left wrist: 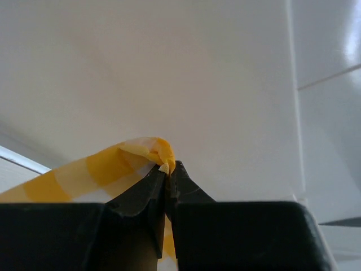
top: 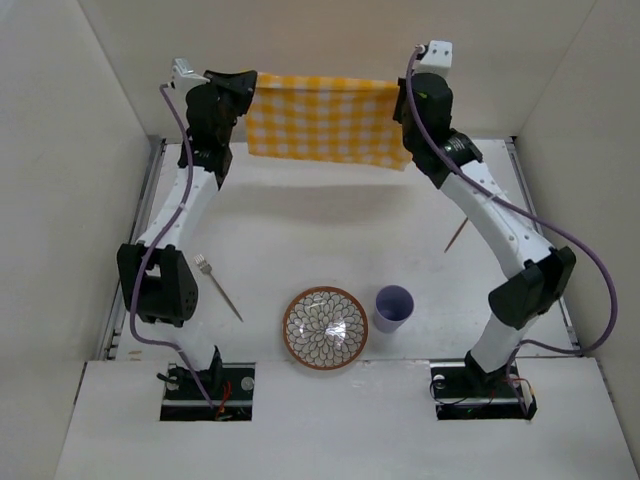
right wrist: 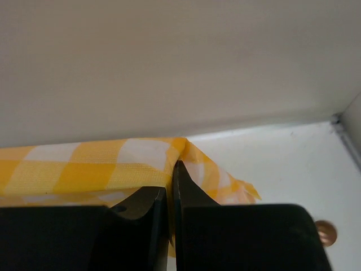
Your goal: Set the dinner table for one person
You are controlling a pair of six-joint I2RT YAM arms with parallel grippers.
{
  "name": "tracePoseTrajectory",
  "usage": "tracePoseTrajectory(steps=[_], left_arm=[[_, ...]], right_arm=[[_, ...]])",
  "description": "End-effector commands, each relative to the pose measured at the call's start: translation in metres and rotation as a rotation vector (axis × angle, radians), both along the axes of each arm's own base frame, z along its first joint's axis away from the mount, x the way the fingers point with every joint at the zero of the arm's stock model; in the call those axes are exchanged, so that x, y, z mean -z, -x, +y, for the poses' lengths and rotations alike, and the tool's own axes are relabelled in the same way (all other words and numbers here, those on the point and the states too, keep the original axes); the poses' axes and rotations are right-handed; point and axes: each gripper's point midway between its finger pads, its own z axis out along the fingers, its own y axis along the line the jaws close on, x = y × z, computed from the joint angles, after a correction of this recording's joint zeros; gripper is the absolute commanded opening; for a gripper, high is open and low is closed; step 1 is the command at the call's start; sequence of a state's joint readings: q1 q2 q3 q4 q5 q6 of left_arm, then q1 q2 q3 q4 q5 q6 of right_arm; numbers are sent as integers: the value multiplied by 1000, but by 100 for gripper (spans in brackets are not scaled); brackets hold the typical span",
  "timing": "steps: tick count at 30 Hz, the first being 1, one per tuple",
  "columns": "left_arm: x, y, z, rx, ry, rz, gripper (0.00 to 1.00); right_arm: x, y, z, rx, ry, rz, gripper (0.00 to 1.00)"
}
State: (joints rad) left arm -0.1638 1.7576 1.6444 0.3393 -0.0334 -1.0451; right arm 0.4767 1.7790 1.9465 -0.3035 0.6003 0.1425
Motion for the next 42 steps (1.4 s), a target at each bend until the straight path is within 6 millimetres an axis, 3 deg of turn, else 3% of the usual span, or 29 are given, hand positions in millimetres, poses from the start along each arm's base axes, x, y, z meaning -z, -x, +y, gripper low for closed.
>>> tracePoseTrajectory(steps=[1,2,4,6,9,10,12,14,18,21,25,29,32,34,37,40,42], left_arm=[[-38,35,22,-20,23,-120,0],[-28,43,24,-29,24,-119,0],[13,62,28,-45,18,-98,1],[65,77,33,-65,13,-41,1],[160,110,48,-113,59,68,2],[178,120,52,-121,76,85,2],[217,141,57,-125,100,133,3],[241,156,58,-118,101,173,5],[285,185,70,-148,115,272,18],[292,197,84,-180,127,289,26],[280,209,92,-183,126,279,30],[269,223,99,-215,71,277,32],[271,224,98,-233,-52,341,36],[286,221,91,-220,-142,427,38],[310,217,84,-202,-225,532,43],[335,213,82,-190,-284,618,44],[350,210,79,-175,-302,655,43]], right_arm=[[-12,21,-43,147,199,-28,10],[1,25,-42,140,231,-38,10],[45,35,-28,99,280,-32,10],[101,46,-17,60,328,27,11],[184,71,2,-16,340,141,10],[207,79,9,-48,338,176,10],[239,94,16,-82,337,233,11],[260,107,20,-112,343,271,17],[280,126,23,-164,318,349,45],[271,138,23,-176,251,353,63],[253,157,25,-253,157,347,76],[249,167,18,-296,-69,393,77],[252,156,11,-279,-271,401,74],[262,148,6,-240,-365,420,67],[282,144,6,-202,-417,457,46],[299,146,5,-167,-441,479,40],[299,149,5,-169,-448,452,39]])
